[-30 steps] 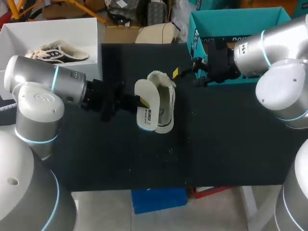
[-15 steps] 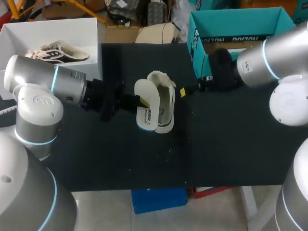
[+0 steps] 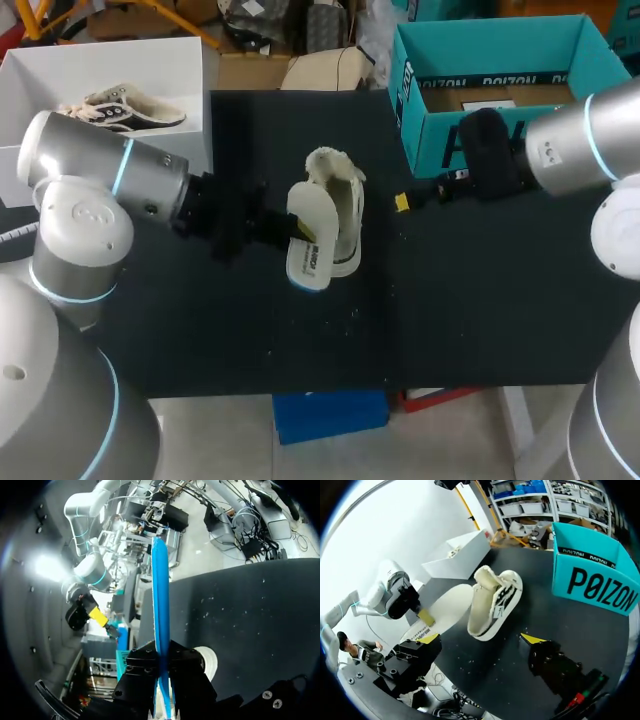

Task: Take the shoe out of the shoebox, open the shoe tongue, remove and reinsert the insole, then place the shoe into the shoebox

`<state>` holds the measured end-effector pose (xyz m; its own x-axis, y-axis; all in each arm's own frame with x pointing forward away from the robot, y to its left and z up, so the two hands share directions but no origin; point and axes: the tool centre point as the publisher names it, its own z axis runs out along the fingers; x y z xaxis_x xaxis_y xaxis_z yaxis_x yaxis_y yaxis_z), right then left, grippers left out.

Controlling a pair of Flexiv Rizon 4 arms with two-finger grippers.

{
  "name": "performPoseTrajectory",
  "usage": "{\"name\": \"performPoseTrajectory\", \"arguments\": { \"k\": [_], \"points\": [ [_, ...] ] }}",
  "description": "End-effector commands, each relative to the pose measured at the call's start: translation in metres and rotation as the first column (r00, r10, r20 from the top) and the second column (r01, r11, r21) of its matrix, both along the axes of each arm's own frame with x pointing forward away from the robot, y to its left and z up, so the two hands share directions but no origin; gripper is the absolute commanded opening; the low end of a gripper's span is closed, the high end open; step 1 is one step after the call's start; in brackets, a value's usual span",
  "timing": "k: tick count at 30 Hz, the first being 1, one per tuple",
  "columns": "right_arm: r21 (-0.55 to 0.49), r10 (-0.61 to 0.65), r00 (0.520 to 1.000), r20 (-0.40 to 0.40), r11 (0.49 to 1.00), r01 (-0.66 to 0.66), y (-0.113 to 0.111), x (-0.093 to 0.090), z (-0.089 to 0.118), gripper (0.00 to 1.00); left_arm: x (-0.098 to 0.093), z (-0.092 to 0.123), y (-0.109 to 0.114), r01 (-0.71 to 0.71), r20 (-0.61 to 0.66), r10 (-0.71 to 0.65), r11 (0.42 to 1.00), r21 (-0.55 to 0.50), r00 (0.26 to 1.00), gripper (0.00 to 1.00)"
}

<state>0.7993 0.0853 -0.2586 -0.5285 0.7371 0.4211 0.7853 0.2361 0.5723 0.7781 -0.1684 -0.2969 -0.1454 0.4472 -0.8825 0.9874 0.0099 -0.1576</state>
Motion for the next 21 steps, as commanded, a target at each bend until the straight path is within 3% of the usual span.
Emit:
{"name": "performPoseTrajectory", "arguments": {
  "k": [1,6,21],
  "points": [
    [-0.001,0.001,1.000,-0.002,1.000,-0.001,0.001,0.000,0.000,1.00,0.004,0.005,0.000,0.144,-0.102,-0.129,0.977,0.157,0.986,0.00],
    [-0.001,0.001,1.000,-0.002,1.000,-0.001,0.001,0.000,0.000,1.00,0.000,-0.001,0.002,0.172,-0.150,-0.142,0.963,0.209,0.978,0.00],
    [-0.001,0.001,1.000,-0.002,1.000,-0.001,0.001,0.000,0.000,1.00,0.002,-0.030,-0.017,0.228,-0.208,-0.189,0.955,0.188,0.960,0.00]
  ]
}}
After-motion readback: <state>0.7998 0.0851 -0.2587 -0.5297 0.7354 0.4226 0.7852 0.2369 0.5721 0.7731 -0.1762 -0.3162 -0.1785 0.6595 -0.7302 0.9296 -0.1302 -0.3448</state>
